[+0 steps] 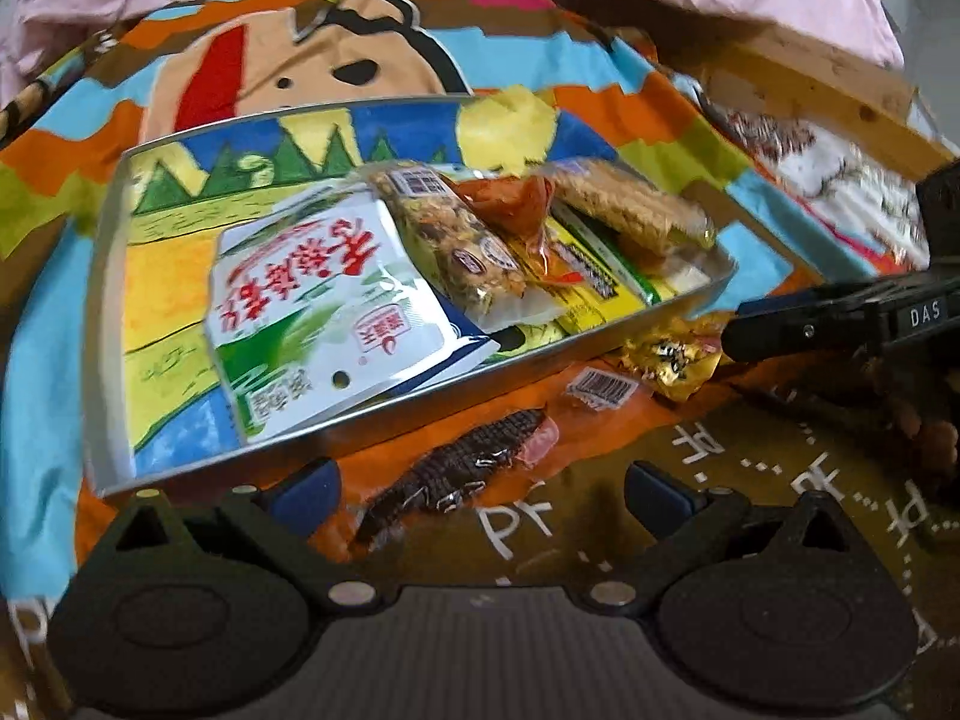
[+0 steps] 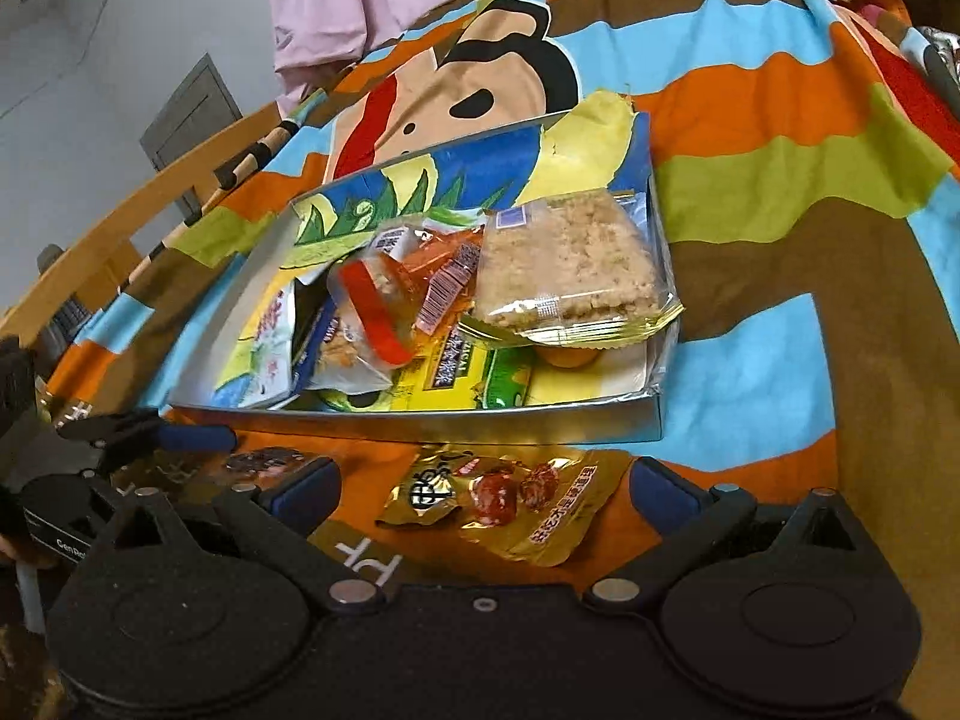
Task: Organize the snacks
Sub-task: 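Move both tools toward the brown stick and gold packet beside the tray, then grasp the dark brown sausage stick with the left tool while the right tool grasps the gold duck-neck packet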
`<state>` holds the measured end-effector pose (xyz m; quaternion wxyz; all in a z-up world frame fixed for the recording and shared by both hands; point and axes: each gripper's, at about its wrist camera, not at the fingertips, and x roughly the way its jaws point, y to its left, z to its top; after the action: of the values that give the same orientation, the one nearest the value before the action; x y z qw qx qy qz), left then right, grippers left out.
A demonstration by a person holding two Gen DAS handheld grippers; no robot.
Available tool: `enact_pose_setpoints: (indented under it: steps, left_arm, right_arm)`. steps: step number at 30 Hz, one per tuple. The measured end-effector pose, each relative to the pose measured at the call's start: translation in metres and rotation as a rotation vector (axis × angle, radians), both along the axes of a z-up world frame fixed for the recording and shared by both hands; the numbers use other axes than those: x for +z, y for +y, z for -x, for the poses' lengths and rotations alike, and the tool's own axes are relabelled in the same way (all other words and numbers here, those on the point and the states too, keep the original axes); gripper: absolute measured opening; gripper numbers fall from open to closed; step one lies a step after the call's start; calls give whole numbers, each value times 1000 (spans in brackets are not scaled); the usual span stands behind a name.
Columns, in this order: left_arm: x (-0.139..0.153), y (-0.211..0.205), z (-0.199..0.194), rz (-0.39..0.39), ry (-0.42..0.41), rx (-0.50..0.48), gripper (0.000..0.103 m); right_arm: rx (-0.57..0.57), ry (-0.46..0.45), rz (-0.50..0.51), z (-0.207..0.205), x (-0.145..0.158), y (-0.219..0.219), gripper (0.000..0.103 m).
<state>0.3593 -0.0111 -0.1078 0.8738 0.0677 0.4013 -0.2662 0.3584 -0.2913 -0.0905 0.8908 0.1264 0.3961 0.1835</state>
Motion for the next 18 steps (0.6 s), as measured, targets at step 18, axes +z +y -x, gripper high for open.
enact_pose_setpoints:
  steps: [18]
  left_arm:
    - [8, -25, 11, -89, 73, -167, 103]
  right_arm:
    - [168, -52, 38, 13, 22, 7, 102]
